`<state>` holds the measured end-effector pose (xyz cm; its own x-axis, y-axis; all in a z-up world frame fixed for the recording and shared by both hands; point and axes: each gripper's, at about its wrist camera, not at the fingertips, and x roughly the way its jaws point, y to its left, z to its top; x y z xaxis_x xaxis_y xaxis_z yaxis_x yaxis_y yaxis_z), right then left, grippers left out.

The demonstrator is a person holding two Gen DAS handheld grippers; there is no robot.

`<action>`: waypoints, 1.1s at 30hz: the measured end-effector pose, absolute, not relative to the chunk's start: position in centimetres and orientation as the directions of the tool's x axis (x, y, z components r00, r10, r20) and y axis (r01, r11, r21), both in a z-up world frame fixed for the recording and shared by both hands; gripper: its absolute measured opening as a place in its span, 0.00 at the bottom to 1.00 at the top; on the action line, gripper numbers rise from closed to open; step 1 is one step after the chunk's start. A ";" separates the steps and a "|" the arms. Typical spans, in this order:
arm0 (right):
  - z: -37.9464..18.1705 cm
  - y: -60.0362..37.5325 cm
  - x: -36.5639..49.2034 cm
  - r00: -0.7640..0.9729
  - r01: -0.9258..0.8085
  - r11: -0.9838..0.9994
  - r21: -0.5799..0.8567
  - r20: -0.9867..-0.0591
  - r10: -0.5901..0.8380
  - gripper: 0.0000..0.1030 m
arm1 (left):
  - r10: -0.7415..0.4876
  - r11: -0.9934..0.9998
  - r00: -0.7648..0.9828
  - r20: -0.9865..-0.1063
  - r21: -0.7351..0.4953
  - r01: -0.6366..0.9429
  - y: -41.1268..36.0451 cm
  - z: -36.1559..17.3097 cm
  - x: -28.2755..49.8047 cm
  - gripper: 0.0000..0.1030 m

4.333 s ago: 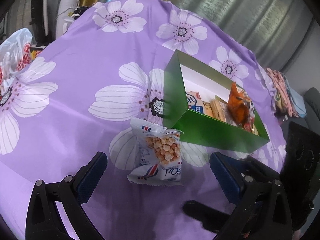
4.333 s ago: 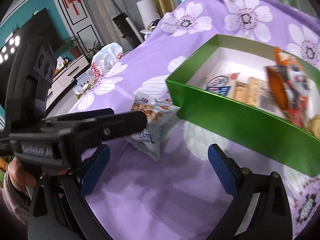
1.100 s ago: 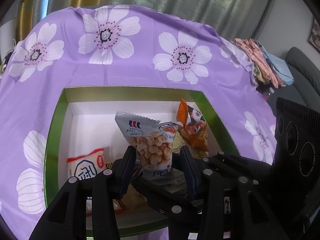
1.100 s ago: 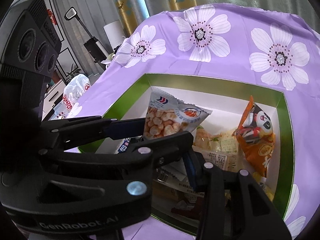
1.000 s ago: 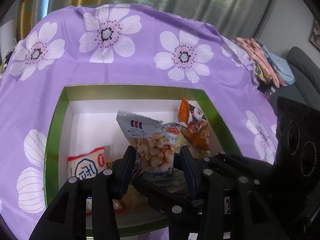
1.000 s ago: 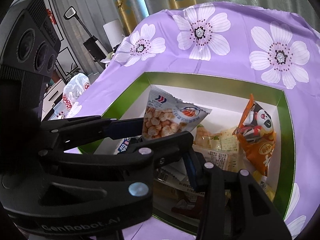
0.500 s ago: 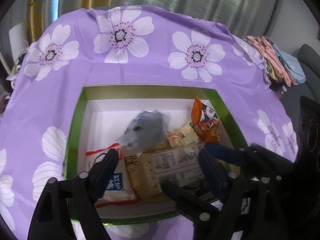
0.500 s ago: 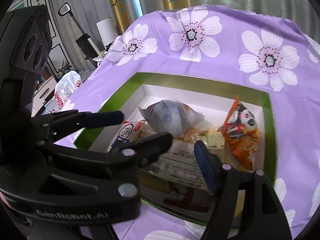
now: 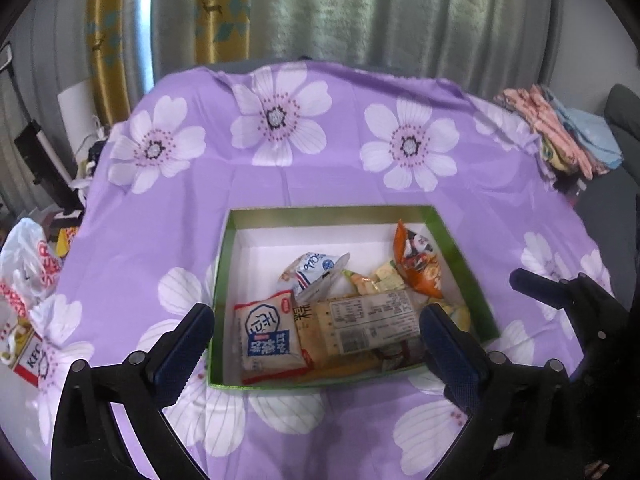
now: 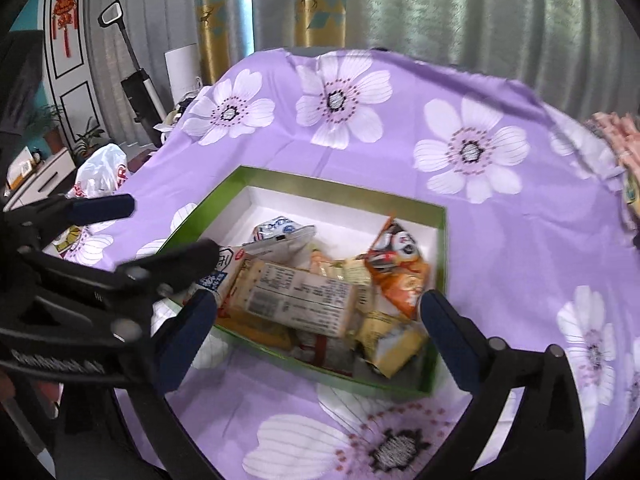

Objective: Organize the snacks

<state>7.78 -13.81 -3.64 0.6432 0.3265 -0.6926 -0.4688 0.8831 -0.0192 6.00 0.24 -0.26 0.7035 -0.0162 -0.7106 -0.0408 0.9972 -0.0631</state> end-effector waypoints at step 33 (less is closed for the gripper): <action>4.5 -15.6 2.2 0.755 -0.422 0.902 -0.086 -0.585 0.297 1.00 | 0.191 0.978 0.751 -0.632 0.056 -0.202 0.8 5.8 0.3 0.99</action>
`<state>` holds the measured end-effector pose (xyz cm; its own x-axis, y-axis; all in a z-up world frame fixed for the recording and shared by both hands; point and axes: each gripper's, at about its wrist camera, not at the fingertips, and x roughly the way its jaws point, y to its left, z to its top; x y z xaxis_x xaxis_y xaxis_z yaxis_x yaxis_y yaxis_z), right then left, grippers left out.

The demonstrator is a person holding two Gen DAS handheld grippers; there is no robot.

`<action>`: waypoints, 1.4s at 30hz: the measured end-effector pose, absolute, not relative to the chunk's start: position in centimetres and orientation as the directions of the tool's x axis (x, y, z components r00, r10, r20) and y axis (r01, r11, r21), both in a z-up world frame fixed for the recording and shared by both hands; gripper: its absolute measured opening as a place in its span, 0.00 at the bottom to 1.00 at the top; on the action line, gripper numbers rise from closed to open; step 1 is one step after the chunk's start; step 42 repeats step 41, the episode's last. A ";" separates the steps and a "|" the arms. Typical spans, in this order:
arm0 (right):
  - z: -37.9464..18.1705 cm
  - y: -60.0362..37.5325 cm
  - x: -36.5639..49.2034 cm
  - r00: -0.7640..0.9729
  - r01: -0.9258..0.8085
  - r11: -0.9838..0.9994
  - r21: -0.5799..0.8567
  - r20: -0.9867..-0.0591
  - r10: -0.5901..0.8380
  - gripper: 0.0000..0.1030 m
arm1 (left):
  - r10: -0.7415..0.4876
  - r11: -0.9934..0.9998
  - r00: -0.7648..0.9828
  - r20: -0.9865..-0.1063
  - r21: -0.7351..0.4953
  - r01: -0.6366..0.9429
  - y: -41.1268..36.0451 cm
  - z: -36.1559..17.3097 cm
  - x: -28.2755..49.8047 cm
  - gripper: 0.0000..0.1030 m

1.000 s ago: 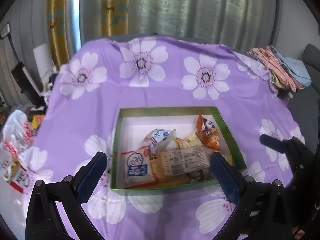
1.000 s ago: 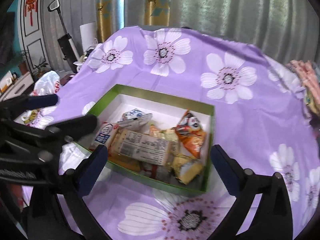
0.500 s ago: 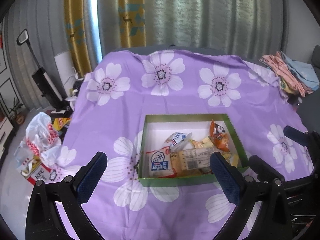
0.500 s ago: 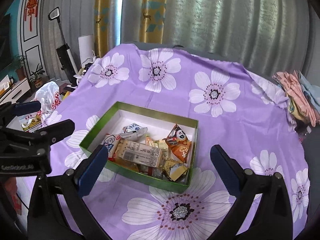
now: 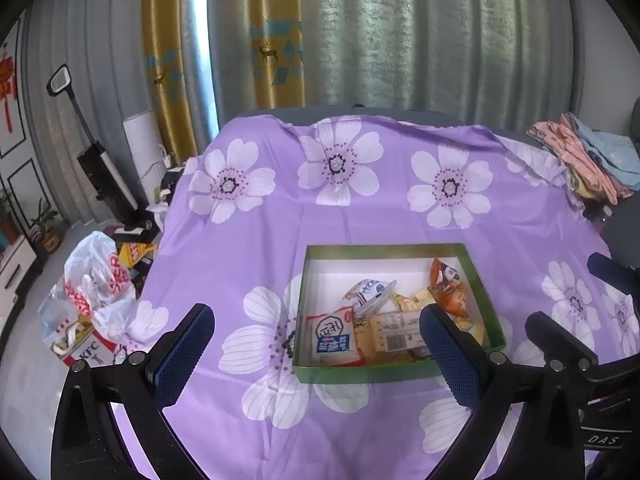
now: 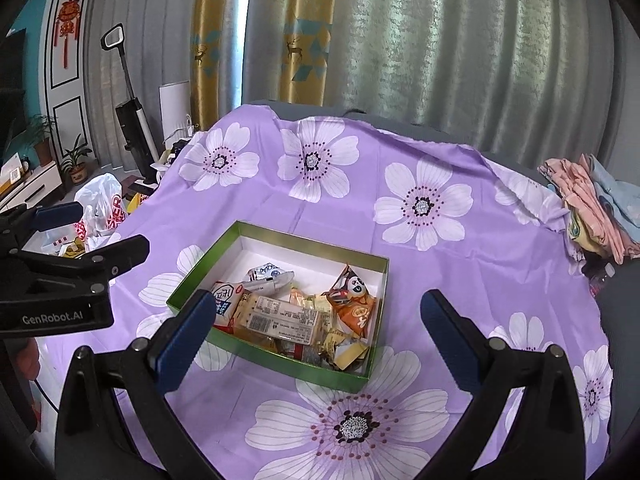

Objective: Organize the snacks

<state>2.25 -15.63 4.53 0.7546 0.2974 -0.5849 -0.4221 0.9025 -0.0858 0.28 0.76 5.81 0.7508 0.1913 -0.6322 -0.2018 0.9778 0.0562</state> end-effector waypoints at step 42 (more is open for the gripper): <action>4.4 -14.3 3.1 0.742 -0.439 0.895 -0.079 -0.593 0.312 1.00 | 0.193 0.978 0.750 -0.633 0.058 -0.202 1.4 5.8 1.5 0.99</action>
